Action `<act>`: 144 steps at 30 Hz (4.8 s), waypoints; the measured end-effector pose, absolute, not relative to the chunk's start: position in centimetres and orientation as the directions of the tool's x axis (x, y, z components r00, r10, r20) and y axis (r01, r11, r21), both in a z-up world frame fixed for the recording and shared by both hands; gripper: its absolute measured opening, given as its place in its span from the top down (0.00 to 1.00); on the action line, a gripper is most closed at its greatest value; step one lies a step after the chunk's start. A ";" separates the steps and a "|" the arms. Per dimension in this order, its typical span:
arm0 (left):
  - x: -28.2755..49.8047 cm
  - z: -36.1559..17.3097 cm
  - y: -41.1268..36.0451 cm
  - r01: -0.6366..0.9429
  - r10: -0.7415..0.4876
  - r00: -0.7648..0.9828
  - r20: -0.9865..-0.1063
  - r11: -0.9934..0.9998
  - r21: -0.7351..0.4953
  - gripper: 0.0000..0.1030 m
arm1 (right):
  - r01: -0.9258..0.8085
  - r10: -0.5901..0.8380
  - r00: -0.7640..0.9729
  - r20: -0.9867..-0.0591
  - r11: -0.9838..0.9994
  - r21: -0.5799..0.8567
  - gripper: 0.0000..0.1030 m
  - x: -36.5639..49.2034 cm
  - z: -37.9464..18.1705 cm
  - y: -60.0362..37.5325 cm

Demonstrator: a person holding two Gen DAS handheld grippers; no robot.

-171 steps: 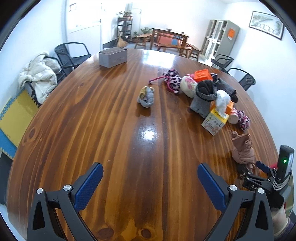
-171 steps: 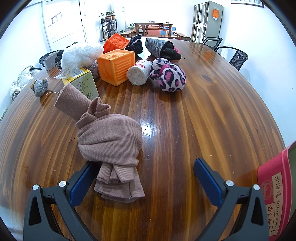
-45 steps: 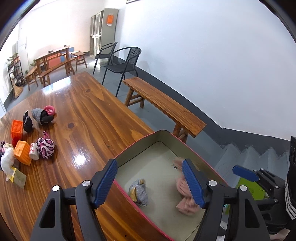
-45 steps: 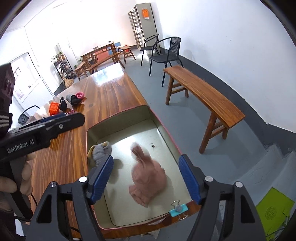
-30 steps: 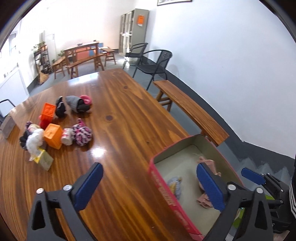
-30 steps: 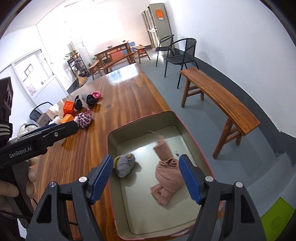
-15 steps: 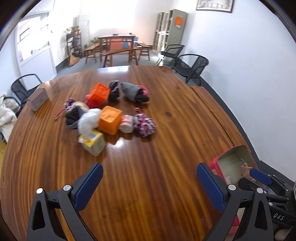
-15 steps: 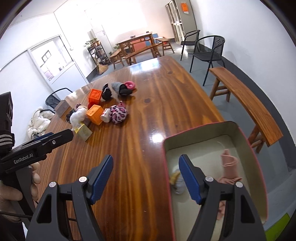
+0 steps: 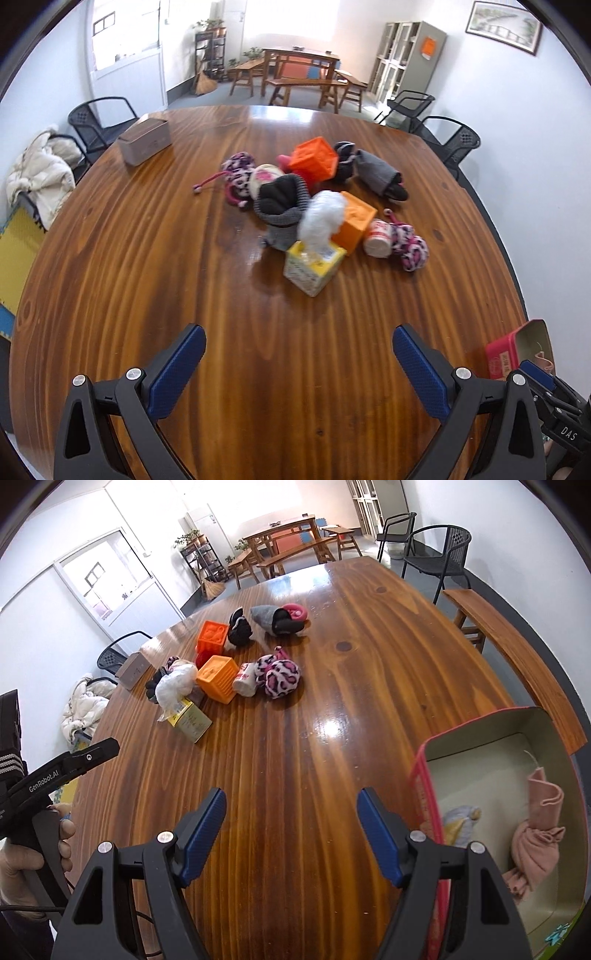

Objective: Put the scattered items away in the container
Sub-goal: 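Move both grippers back over the table toward the remaining items, then grasp the yellow-white box with the right gripper while the left grasps the grey knit hat, then lift the grey knit hat with the left gripper, regrasping it by its cuff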

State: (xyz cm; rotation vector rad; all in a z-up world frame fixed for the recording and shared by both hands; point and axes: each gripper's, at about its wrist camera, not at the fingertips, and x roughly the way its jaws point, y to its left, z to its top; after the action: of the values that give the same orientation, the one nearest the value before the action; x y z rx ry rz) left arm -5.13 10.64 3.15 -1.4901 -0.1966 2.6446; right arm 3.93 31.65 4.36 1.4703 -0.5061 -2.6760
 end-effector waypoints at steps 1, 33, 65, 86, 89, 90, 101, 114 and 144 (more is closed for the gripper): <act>-5.2 3.0 10.2 -0.018 0.148 -0.515 -0.845 -0.987 -0.162 0.01 | -0.113 -0.197 -0.543 -0.816 -0.946 0.303 0.25 3.7 4.1 31.2; -16.4 -1.2 3.9 -0.086 0.229 -0.459 -0.858 -0.973 -0.213 0.01 | -0.110 -0.215 -0.552 -0.806 -0.939 0.326 0.25 -5.2 3.4 23.4; -18.6 -3.2 6.3 -0.164 0.291 -0.426 -0.857 -0.956 -0.243 0.01 | -0.031 -0.101 -0.476 -0.873 -0.991 0.132 0.48 -9.5 -2.0 22.3; -21.9 -7.0 9.8 -0.105 0.237 -0.397 -0.887 -0.972 -0.212 0.49 | -0.085 -0.097 -0.528 -0.844 -0.982 0.167 0.48 -2.7 1.9 24.7; -21.1 -6.3 9.5 -0.091 0.237 -0.405 -0.883 -0.971 -0.219 0.55 | -0.082 -0.112 -0.542 -0.833 -0.980 0.184 0.48 -2.1 2.7 25.1; -20.8 -6.0 9.5 -0.093 0.241 -0.408 -0.880 -0.970 -0.223 0.57 | -0.082 -0.114 -0.547 -0.830 -0.979 0.189 0.48 -1.9 3.0 25.2; -15.6 1.0 11.3 -0.174 0.281 -0.503 -0.817 -0.959 -0.222 0.65 | -0.092 -0.111 -0.589 -0.801 -0.975 0.203 0.48 1.3 4.7 27.9; -12.1 -1.6 13.1 -0.066 0.102 -0.539 -0.836 -0.995 -0.079 0.03 | -0.110 -0.126 -0.610 -0.782 -0.964 0.240 0.47 5.7 5.5 32.3; -10.4 1.1 16.8 -0.096 0.168 -0.541 -0.824 -0.986 -0.138 0.57 | -0.169 -0.077 -0.618 -0.782 -0.959 0.228 0.47 9.3 6.5 37.4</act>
State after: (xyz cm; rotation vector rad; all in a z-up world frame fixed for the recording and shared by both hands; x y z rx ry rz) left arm -10.36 16.85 1.05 -1.4189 -0.1142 2.6301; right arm 9.33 37.38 6.50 1.3932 -0.4495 -2.8378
